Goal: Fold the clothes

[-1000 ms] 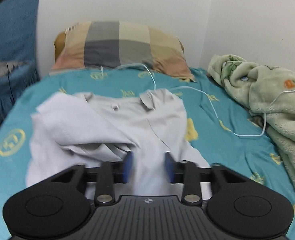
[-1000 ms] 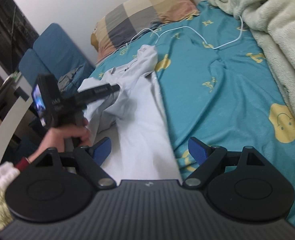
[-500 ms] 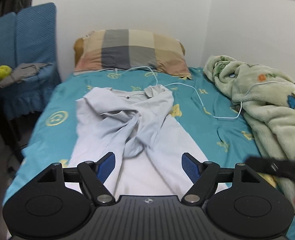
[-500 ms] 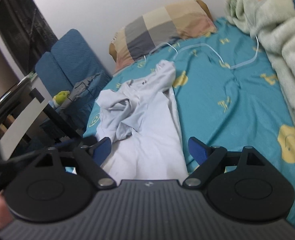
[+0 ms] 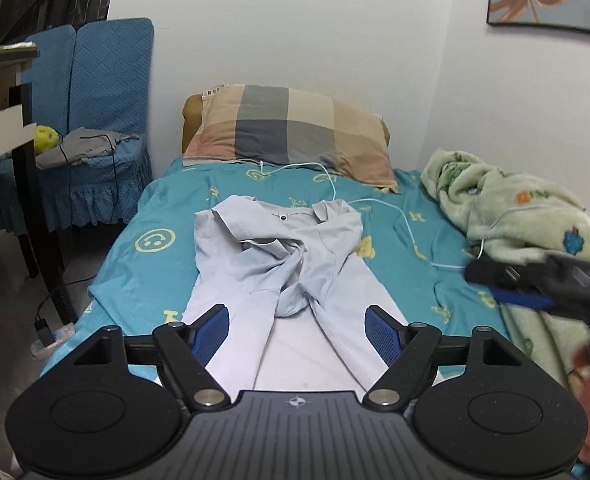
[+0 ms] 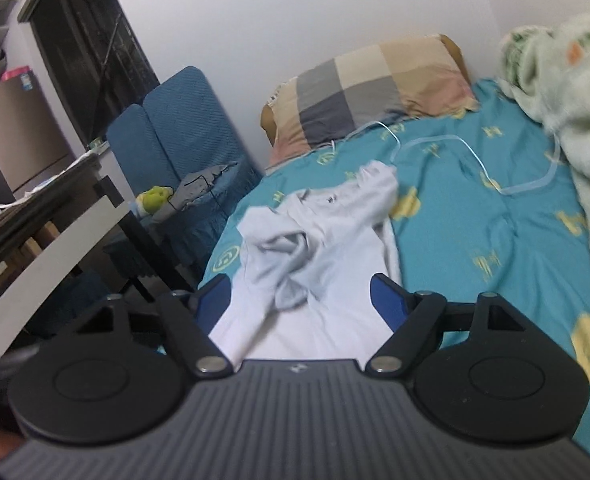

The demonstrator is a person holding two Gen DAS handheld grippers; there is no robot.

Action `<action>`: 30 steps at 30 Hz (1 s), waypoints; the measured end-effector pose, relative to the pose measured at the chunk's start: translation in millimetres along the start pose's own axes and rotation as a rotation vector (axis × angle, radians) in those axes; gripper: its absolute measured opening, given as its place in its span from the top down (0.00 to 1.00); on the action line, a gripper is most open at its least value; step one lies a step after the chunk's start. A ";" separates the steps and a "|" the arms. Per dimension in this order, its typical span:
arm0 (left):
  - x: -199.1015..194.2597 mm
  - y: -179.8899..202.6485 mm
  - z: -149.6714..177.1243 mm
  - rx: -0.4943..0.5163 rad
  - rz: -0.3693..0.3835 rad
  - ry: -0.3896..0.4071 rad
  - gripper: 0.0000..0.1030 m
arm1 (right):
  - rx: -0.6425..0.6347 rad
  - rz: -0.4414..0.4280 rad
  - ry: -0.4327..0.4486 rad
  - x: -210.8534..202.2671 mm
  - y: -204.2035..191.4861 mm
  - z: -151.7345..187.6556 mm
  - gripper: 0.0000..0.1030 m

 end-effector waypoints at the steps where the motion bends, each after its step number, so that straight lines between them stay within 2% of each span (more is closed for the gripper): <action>1: 0.6 -4.0 -1.5 -0.004 0.003 0.003 0.25 | -0.009 -0.002 -0.004 8.8 -3.5 -7.4 0.27; 8: 20.8 -39.1 -0.1 -0.039 0.009 -0.003 0.25 | -0.121 -0.036 -0.103 136.6 -37.6 -48.2 0.32; 13: 42.0 -57.1 7.8 -0.060 0.020 -0.024 0.25 | -0.300 -0.041 -0.191 231.7 -77.6 -51.5 0.45; 17: 59.9 -69.3 15.7 -0.079 0.034 -0.060 0.27 | -0.407 -0.017 -0.230 283.7 -94.9 -45.6 0.51; 18: 63.2 -71.7 17.2 -0.086 0.038 -0.065 0.27 | -0.439 -0.011 -0.241 294.4 -98.2 -43.8 0.57; 19: 66.1 -73.8 18.6 -0.094 0.042 -0.071 0.27 | -0.475 0.000 -0.253 302.6 -100.8 -41.8 0.70; 21: 70.3 -76.3 20.0 -0.117 0.059 -0.072 0.27 | -0.532 0.054 -0.258 312.5 -101.3 -40.2 0.87; 26: 82.8 -82.6 24.2 -0.171 0.091 -0.073 0.27 | -0.453 0.176 -0.146 312.2 -68.9 -63.7 0.87; 30: 95.7 -86.6 25.5 -0.205 0.091 -0.098 0.28 | -0.360 0.321 -0.143 316.0 -20.0 -75.6 0.87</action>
Point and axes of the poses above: each gripper's, at about its wrist camera, not at the fingertips, and x roughly the way its jaws point, y to its right, z to its underside, the point moved 2 cm from there along x, roughly the way its jaws point, and after that the axes turned 4 degrees about -x, right-handed, at the moved point
